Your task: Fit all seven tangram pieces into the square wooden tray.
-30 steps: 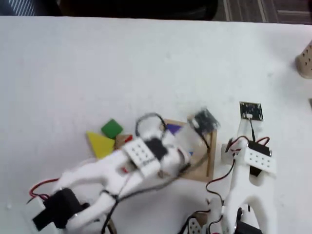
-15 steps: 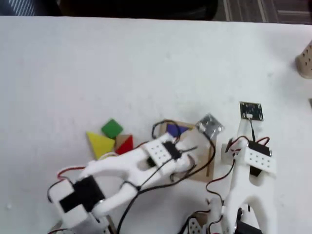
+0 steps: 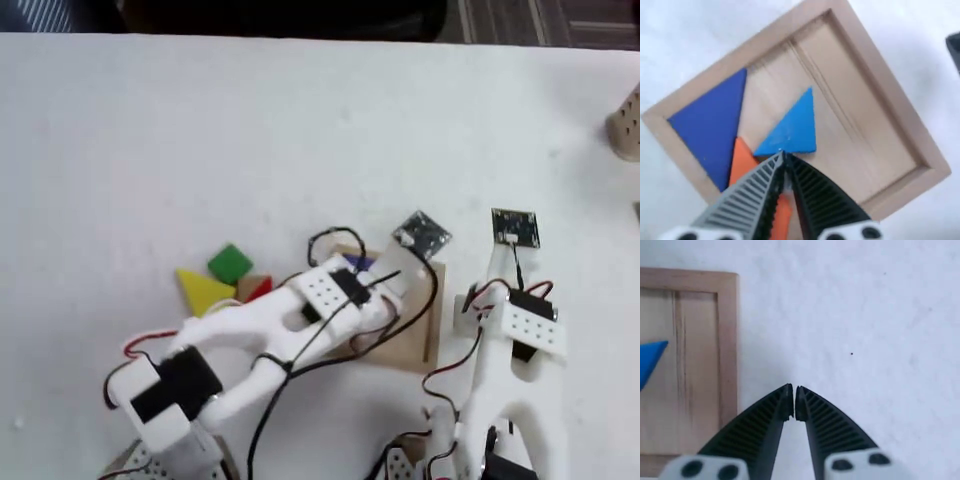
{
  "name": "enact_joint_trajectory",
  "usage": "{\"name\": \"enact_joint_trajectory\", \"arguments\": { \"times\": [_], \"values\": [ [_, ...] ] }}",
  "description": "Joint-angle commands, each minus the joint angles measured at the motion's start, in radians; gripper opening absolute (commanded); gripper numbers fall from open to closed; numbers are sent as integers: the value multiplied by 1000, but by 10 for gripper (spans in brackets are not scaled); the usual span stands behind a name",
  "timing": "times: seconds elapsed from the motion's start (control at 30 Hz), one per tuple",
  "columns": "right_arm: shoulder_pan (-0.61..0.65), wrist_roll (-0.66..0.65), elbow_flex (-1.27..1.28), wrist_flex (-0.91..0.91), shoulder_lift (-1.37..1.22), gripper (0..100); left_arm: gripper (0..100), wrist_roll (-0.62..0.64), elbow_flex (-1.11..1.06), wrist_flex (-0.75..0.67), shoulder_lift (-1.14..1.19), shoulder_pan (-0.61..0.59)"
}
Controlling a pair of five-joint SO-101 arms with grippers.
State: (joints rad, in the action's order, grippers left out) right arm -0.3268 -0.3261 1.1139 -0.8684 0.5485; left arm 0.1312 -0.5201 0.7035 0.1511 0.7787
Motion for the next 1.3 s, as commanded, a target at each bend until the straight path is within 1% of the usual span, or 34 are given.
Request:
{"name": "enact_joint_trajectory", "arguments": {
  "times": [0.0, 0.17, 0.23, 0.33, 0.5, 0.6, 0.83, 1.07, 1.27],
  "values": [
    [-4, -14, -6, 5, 24, 19, 23, 9, 55, -55, -2, -18],
    [-4, -14, -8, 4, 24, 19, 23, 9, 58, -66, 12, -15],
    [-4, -14, -8, 4, 24, 19, 23, 9, 95, -54, 39, -13],
    [-4, -14, -8, 4, 24, 19, 23, 9, 178, -14, 101, -12],
    [-4, -14, -8, 4, 24, 19, 23, 9, 330, 94, 206, -15],
    [-4, -14, -8, 4, 24, 19, 23, 9, 382, 118, 242, -16],
    [-4, -14, -8, 5, 25, 19, 23, 5, 446, 112, 286, -18],
    [-4, -14, -8, 7, 25, 19, 23, 8, 445, 107, 289, -21],
    [-4, -14, -8, 7, 25, 19, 23, 9, 439, 23, 291, -67]
  ]
}}
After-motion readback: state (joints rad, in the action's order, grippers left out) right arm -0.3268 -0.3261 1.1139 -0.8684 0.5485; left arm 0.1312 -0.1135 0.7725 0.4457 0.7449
